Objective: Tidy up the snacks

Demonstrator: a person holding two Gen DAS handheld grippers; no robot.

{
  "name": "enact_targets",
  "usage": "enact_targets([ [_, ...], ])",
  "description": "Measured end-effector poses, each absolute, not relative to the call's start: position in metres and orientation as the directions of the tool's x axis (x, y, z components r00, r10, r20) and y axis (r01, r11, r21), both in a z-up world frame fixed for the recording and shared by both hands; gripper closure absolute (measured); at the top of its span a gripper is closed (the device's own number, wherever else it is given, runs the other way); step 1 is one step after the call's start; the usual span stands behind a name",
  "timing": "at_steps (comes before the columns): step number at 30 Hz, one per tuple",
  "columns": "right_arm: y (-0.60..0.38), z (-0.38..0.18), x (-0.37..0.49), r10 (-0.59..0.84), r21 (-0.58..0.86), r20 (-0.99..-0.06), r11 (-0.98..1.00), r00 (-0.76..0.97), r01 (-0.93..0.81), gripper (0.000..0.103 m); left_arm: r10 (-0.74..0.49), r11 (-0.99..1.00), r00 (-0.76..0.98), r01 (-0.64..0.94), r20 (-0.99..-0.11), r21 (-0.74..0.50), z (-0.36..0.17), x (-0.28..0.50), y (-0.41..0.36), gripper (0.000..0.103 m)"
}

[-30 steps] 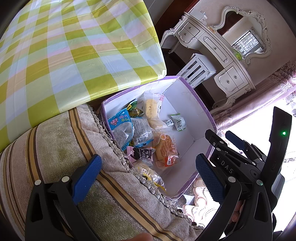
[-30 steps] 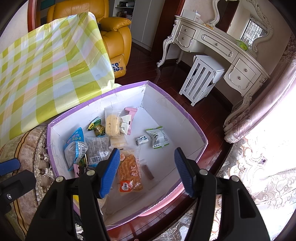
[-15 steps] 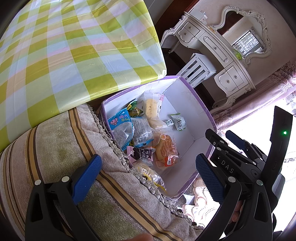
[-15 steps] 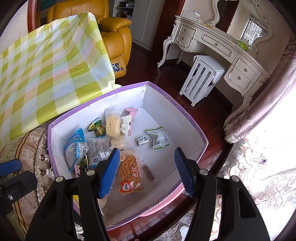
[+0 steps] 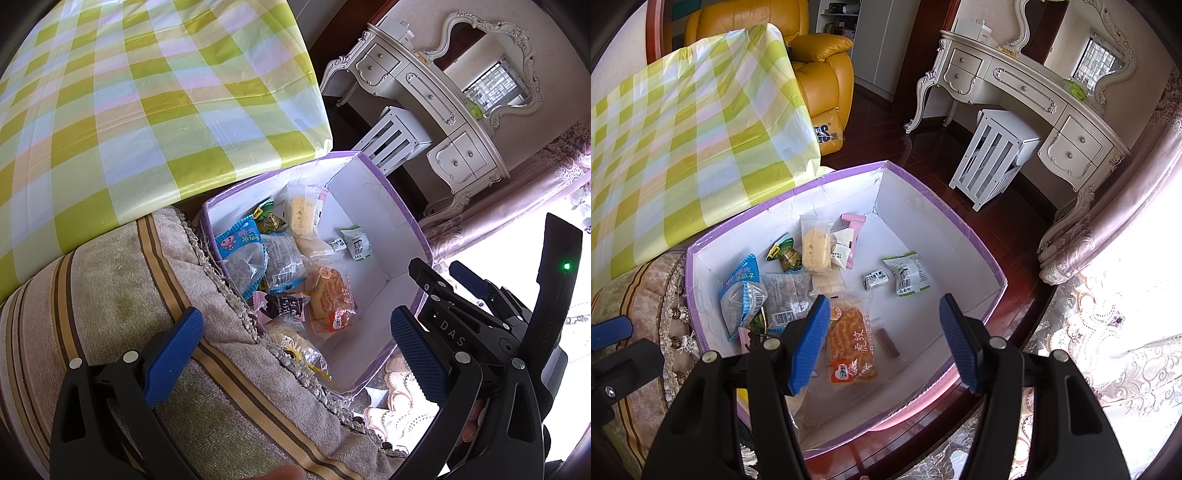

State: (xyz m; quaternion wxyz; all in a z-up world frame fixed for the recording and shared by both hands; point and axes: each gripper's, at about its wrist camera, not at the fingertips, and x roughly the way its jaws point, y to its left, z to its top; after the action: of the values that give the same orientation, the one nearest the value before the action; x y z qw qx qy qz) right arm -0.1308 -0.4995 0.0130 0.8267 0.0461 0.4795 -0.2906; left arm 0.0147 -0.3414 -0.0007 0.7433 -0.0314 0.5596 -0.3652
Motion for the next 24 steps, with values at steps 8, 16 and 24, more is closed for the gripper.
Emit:
enact_targets([
  [8, -0.501, 0.011, -0.132, -0.434, -0.195, -0.821, 0.824, 0.371, 0.531, 0.041, -0.577, 0.732, 0.107, 0.509, -0.810, -0.454, -0.001, 0.015, -0.342, 0.004],
  [16, -0.502, 0.001, -0.130, -0.420, -0.196, -0.839, 0.826, 0.345, 0.529, 0.040, -0.586, 0.726, 0.105, 0.508, -0.804, -0.463, -0.002, 0.014, -0.341, 0.004],
  [24, -0.498, -0.001, -0.127, -0.432, -0.221, -0.842, 0.823, 0.324, 0.524, 0.036, -0.582, 0.726, 0.119, 0.523, -0.805, -0.448, -0.002, 0.013, -0.343, 0.004],
])
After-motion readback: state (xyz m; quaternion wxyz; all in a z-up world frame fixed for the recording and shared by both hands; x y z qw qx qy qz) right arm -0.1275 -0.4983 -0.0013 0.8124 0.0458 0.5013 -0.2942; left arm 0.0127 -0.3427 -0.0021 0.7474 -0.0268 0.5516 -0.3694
